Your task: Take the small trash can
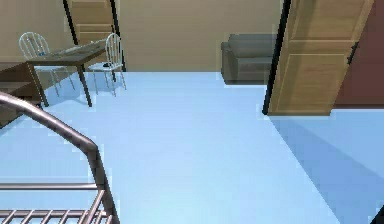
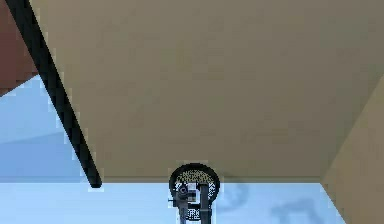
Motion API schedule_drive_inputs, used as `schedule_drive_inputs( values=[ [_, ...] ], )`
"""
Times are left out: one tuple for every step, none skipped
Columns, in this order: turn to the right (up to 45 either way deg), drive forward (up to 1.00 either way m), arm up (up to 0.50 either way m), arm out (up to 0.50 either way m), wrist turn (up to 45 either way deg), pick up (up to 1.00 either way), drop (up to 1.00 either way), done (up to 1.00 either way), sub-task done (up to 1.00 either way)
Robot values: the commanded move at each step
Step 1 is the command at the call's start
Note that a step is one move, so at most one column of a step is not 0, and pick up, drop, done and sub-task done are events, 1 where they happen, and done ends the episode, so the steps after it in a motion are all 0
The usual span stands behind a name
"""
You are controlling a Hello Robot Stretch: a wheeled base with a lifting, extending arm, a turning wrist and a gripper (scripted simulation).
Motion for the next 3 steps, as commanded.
schedule_drive_inputs(
  values=[
    [0.0,0.00,0.00,0.00,45.0,0.00,0.00,0.00,0.00],
    [0.0,0.00,0.00,0.00,45.0,0.00,0.00,0.00,0.00],
    [0.0,0.00,0.00,0.00,45.0,0.00,0.00,0.00,0.00]
  ],
)
